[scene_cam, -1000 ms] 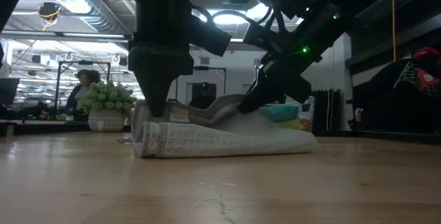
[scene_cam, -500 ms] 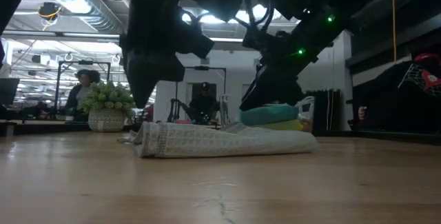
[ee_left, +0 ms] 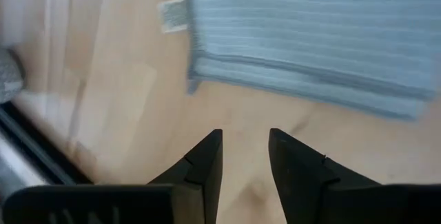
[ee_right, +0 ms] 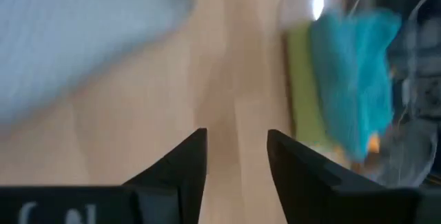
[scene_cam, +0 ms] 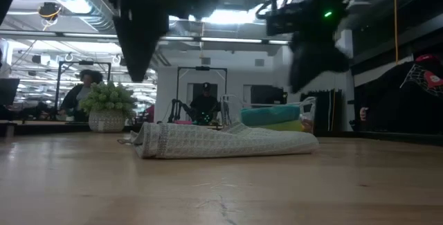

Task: Fold microfiber towels
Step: Fold the gray microfiber cloth

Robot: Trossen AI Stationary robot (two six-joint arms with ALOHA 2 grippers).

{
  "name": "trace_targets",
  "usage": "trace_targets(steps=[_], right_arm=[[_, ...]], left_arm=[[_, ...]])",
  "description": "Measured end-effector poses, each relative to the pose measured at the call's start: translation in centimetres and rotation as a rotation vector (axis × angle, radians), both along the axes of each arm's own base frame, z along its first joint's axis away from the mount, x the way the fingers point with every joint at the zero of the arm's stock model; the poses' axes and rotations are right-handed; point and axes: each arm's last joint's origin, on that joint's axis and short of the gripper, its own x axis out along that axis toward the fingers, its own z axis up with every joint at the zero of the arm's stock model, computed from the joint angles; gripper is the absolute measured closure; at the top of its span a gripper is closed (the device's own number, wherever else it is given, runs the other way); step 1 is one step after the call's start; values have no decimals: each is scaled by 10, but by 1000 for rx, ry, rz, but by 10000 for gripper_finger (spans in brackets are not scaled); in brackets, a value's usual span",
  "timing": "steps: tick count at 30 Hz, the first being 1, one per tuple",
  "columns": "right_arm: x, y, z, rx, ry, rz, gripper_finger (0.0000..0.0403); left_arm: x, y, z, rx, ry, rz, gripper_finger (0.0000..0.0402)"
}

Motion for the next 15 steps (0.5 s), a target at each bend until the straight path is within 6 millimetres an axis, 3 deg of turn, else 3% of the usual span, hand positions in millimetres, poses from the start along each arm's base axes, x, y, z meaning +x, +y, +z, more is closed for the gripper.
trace_targets(steps=[5, 9, 15], right_arm=[[-25, 9, 9, 25, 247, -16, 254], [-44, 15, 12, 36, 409, -59, 253], [-66, 27, 18, 31, 466, -31, 253]], left_arm=[[-13, -21, 23, -2, -66, -100, 291], [-34, -35, 54, 12, -151, -205, 292], [-72, -52, 91, 158, -347, -338, 302]])
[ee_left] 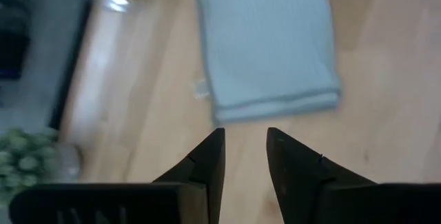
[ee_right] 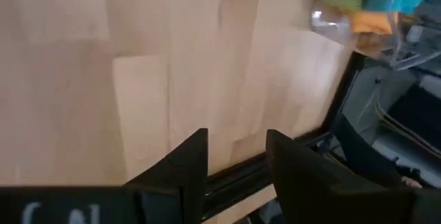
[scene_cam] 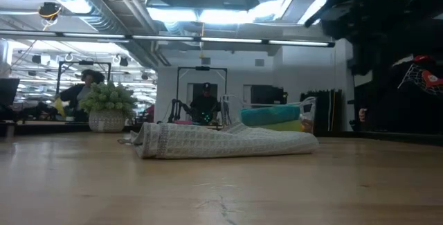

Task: Fold microfiber towels
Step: Fold the gray microfiber cloth

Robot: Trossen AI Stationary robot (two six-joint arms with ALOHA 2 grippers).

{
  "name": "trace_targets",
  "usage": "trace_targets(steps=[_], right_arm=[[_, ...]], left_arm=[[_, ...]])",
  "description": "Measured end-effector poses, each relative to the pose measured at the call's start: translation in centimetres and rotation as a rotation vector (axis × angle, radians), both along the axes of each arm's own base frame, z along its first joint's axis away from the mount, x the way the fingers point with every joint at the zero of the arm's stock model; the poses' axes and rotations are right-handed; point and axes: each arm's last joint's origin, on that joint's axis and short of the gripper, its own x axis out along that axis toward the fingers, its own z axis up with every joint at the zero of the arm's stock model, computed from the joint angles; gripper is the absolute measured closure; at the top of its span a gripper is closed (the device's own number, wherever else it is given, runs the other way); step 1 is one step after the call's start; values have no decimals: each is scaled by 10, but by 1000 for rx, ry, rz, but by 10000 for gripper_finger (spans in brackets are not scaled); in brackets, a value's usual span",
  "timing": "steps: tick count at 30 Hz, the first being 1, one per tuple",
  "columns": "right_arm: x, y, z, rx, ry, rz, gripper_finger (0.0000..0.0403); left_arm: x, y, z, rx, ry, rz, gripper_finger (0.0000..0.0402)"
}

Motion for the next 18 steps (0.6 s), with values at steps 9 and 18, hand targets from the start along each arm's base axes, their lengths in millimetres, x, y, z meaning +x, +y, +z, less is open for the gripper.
trace_targets(steps=[9, 18], right_arm=[[-68, 0, -17, 482, -298, -5, 253], [-88, -1, -19, 830, -610, 79, 253]], left_arm=[[-33, 30, -30, 58, -162, 9, 323], [-24, 102, -62, -72, -262, -192, 341]])
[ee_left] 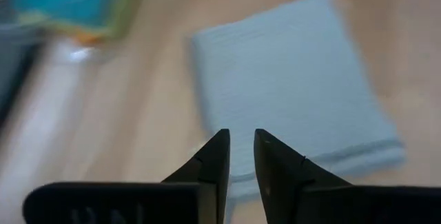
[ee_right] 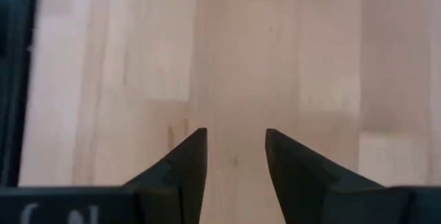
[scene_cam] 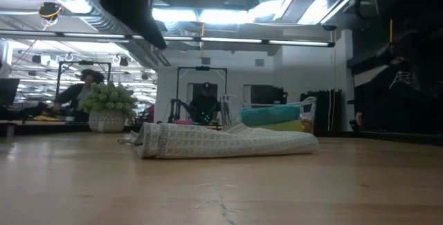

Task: Fold microfiber towels
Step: Fold the gray microfiber cloth

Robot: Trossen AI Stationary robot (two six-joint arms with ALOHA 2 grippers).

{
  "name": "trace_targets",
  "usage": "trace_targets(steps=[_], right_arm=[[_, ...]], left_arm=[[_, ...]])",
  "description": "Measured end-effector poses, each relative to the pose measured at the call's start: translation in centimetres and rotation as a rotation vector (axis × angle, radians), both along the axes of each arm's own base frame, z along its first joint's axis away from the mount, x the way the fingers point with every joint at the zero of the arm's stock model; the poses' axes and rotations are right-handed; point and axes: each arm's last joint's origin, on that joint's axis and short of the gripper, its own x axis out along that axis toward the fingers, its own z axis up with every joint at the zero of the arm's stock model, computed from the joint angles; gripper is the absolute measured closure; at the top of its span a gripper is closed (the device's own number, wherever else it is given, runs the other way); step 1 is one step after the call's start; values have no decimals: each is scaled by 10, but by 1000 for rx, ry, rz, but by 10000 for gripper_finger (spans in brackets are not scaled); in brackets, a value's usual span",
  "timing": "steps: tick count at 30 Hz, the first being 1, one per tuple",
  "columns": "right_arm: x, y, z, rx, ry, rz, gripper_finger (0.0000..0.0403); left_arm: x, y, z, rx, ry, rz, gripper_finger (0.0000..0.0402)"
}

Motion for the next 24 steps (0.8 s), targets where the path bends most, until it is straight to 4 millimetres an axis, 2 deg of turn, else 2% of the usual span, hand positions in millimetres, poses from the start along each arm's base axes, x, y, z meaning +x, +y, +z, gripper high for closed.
trace_targets(steps=[4, 10, 17, 24], right_arm=[[1, 1, -2, -4, -108, 87, 253], [3, 1, -4, -20, -128, 105, 253], [11, 0, 1, -78, -242, 40, 253], [26, 0, 13, -163, -463, -40, 253]], left_arm=[[-8, 25, -15, -116, 0, -166, 351], [-31, 51, -26, -128, -86, -121, 357], [-30, 58, -31, -149, -248, -94, 357], [-28, 59, -33, -137, -253, -73, 357]])
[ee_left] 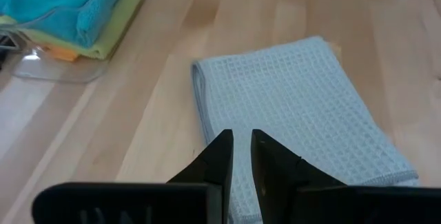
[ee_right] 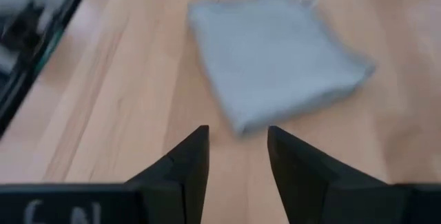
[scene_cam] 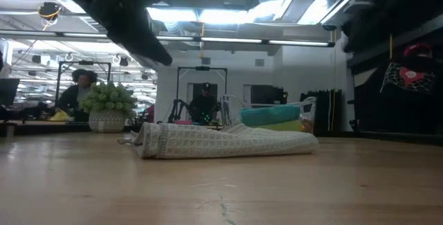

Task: Fold microfiber towels
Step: Fold the gray microfiber cloth

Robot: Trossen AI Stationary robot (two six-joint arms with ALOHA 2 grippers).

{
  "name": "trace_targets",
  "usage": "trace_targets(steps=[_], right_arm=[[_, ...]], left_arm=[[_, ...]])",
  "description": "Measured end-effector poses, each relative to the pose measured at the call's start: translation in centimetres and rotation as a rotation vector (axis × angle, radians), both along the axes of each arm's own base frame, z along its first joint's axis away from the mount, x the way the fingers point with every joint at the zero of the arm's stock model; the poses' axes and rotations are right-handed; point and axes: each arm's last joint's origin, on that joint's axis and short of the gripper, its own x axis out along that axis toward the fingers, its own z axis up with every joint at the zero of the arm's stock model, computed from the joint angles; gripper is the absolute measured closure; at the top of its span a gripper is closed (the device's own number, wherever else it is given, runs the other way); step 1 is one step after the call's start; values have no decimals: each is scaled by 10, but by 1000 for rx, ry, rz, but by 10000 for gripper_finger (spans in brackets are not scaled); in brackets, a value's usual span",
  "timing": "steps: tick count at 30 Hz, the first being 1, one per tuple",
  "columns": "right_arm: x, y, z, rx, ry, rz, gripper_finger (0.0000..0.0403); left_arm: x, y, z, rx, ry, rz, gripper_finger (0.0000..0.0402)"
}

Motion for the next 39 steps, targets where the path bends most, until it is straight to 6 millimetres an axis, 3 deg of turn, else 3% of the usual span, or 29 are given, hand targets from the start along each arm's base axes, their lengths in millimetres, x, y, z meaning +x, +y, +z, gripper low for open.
trace_targets(steps=[6, 14, 28, 39], right_arm=[[23, -4, 1, 42, -118, -22, 253], [56, 0, -26, 119, -55, 74, 253], [119, 26, -47, 136, 67, 212, 253], [126, 36, -57, 121, 128, 233, 253]], left_arm=[[-1, -3, -1, 3, 13, -12, 357], [-1, -3, -1, 4, 15, -13, 357], [-2, -3, -2, 9, 24, -8, 357], [-3, -2, -3, 19, 37, 0, 357]])
